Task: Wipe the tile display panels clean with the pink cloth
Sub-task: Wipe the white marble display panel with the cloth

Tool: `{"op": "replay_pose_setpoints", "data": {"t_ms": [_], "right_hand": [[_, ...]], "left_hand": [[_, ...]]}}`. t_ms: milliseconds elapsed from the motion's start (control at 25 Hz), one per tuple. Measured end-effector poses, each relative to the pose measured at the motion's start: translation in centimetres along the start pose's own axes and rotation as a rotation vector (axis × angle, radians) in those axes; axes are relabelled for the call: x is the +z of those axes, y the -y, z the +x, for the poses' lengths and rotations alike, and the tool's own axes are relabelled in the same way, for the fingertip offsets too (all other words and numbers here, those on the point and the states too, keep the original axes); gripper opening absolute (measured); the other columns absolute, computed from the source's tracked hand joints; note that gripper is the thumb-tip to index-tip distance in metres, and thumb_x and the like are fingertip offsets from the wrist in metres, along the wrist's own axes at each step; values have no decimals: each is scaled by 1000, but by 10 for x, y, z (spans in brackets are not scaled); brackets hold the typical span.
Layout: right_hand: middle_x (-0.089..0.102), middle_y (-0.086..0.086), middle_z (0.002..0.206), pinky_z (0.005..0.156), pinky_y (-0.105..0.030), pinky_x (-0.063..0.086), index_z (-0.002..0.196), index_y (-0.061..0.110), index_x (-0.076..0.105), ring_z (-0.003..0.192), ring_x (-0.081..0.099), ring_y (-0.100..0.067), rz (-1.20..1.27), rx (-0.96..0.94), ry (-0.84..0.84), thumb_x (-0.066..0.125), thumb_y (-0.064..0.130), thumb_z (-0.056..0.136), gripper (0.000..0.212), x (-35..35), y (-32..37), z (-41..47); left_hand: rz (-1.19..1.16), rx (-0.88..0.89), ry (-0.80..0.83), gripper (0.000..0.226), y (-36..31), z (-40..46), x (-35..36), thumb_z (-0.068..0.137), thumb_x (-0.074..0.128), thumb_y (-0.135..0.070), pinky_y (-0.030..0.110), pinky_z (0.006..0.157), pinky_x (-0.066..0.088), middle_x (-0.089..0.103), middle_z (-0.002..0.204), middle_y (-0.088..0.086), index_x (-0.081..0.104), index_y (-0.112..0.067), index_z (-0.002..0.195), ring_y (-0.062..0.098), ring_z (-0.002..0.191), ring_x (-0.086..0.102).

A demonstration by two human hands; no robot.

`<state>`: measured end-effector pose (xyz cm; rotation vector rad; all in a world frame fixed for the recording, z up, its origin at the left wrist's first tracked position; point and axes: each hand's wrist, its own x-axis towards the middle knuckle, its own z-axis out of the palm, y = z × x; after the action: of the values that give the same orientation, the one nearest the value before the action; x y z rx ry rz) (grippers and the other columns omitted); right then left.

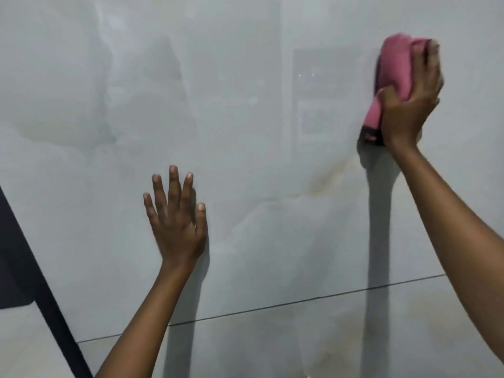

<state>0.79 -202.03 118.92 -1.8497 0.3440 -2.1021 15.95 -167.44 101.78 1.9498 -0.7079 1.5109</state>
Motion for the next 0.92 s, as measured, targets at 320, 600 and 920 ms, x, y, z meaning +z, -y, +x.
{"op": "replay_pose_setpoints", "data": {"t_ms": [320,600,920], "right_hand": [[46,-5,148,112,-41,24,139,15,54,142,34,-33,-89,-1039,528,47,35,86,57,39,70,-240],[44,-23,146,115,-46,29,139,13,49,137,38,-36,18,-582,232,56,29,75,66,46,30,-45],[33,-12,155,119,-35,13,149,8,35,143,30,-28,54,-78,48,49,39,80,77,46,78,33]], "left_hand": [[153,126,33,59,9,8,12,100,32,-29,49,120,3,1,163,-3,13,-24,156,27,150,1],[53,95,-19,54,-13,85,-16,100,32,-30,43,120,-3,16,162,2,26,-23,153,24,150,3],[174,35,-49,58,-9,140,-11,101,26,-35,46,121,-3,3,164,-2,11,-26,156,25,151,-4]]}}
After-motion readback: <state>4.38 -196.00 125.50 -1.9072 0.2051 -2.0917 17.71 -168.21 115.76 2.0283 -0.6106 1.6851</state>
